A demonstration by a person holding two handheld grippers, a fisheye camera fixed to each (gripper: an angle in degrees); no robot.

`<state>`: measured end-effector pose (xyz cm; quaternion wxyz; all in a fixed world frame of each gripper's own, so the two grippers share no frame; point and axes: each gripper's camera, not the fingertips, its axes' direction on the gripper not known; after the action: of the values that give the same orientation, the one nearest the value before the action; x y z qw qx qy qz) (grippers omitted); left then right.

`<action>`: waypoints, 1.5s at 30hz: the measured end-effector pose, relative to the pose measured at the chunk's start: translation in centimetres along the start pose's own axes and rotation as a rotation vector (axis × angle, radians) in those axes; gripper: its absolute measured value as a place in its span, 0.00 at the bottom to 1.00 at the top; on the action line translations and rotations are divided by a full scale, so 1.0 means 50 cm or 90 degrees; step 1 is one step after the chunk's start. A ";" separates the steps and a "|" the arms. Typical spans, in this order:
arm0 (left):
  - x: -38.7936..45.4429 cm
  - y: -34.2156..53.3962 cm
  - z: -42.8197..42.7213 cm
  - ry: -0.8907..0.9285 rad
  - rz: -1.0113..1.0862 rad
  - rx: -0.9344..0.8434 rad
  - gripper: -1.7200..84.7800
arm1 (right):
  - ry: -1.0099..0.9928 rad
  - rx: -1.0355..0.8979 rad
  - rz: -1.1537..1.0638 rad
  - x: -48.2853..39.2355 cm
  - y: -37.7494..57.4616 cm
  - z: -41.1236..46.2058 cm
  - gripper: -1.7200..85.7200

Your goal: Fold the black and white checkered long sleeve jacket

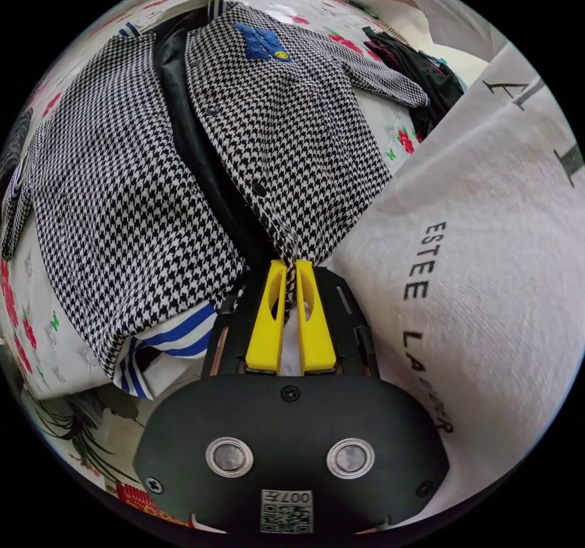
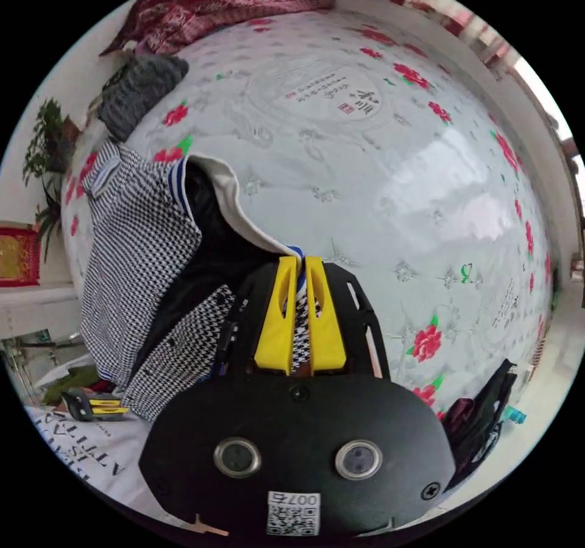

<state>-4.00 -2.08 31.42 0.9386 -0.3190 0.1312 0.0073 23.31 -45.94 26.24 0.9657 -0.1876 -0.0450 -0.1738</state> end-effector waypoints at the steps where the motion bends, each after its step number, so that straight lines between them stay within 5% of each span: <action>1: 0.000 -0.001 0.000 0.001 0.000 -0.001 0.02 | -0.004 0.078 0.045 0.035 0.004 -0.047 0.03; 5: 0.005 -0.013 0.006 -0.014 0.015 -0.026 0.02 | -0.082 0.138 0.001 0.040 0.041 -0.080 0.04; 15: -0.002 -0.013 -0.011 -0.005 0.010 -0.033 0.02 | 0.099 -0.151 -0.414 -0.250 0.181 0.242 0.10; 24: -0.006 0.010 -0.046 0.027 0.023 0.010 0.02 | 0.079 -0.222 -0.428 -0.238 0.209 0.236 0.06; 39: -0.038 0.046 -0.163 -0.006 -0.026 0.097 0.02 | 0.078 0.007 -0.362 -0.292 0.152 0.067 0.03; 45: -0.101 0.022 -0.072 -0.043 -0.109 -0.024 0.04 | 0.113 -0.095 -0.314 -0.344 0.095 0.224 0.04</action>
<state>-9.84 -3.00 29.28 0.9336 -0.3459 0.0716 -0.0595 8.67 -32.09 32.36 0.8779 -0.2254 0.0080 -0.4224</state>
